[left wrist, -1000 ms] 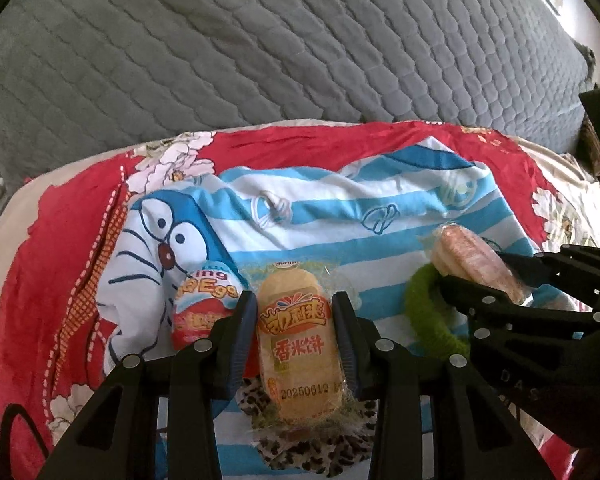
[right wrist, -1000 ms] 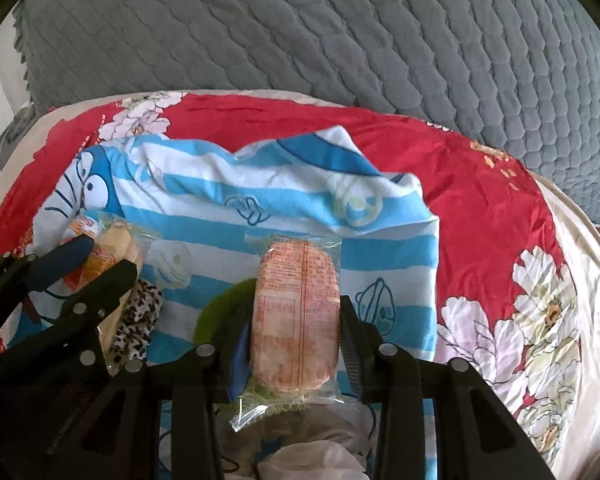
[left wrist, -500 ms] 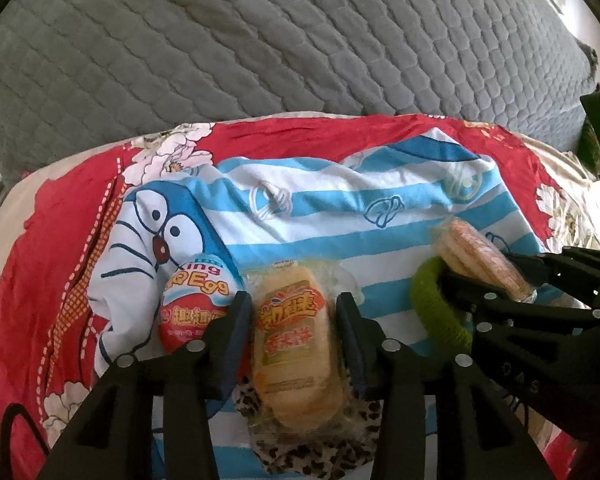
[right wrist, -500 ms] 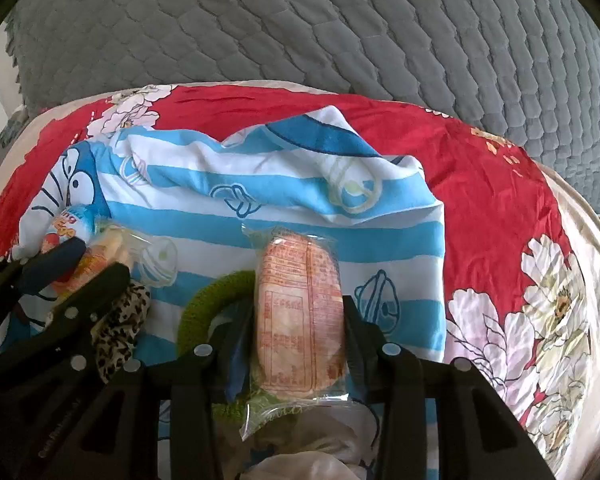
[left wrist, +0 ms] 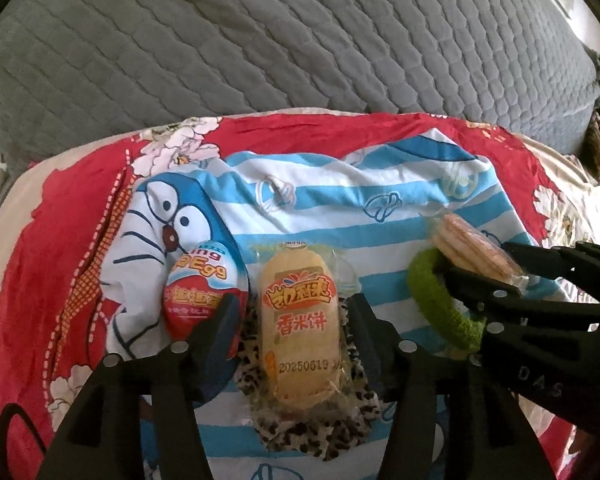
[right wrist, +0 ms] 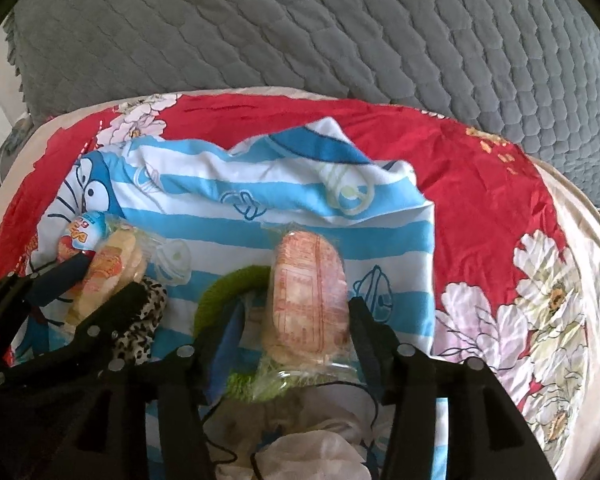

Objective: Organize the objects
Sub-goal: 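Lower the bun onto the leopard scrunchie while the right tool lowers the cake beside the hair tie, then open both tools to release the bun and cake onto the shirt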

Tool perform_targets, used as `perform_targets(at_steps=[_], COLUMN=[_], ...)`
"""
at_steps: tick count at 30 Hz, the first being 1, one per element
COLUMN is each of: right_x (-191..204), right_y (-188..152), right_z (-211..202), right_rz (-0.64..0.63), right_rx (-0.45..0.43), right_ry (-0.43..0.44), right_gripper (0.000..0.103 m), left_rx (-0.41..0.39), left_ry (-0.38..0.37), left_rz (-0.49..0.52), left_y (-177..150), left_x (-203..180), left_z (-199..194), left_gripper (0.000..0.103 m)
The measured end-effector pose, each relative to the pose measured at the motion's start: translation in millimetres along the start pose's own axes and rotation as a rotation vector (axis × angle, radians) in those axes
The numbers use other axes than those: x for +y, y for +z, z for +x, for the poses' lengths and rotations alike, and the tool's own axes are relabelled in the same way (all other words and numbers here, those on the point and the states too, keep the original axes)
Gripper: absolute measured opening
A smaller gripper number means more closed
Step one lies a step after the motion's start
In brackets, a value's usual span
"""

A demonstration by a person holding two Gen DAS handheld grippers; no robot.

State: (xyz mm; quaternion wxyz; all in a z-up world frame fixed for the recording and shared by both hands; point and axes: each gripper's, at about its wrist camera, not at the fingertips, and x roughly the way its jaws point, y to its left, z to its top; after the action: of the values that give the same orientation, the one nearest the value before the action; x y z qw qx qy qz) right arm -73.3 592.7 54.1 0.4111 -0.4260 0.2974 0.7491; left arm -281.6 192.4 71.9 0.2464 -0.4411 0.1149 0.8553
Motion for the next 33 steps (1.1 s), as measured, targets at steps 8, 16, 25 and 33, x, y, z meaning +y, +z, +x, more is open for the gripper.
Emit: perform_targets(at_steps=[8,16,25,33], right_x=[-3.7,-1.1,-6.7,-12.1], right_y=[0.3,2.2,4.2,1.9], right_z=[-12.5,-25.2,-46.7,-61.8], right_rz=[0.002,-0.008,0.016,0.053], right_rx=[-0.003,-0.013,-0.053,-0.075], right_ry=[-0.008,-0.002,-0.015,0.008], right_gripper=[0.061,0.064,0.084,0.094], left_rx=[-0.003,-0.013,-0.031,-0.063], left_ry=[0.024,0.039,0.045,0.046], left_rz=[-0.027,-0.03,-0.052,-0.06], left_y=[1.1,3.4,9.4,11.6], left_x=[5.9,7.3,11.3,12.7], left_z=[-11.5,-25.1,-42.2,-61.7], left_gripper=[0.07,0.074,0.076,0.078])
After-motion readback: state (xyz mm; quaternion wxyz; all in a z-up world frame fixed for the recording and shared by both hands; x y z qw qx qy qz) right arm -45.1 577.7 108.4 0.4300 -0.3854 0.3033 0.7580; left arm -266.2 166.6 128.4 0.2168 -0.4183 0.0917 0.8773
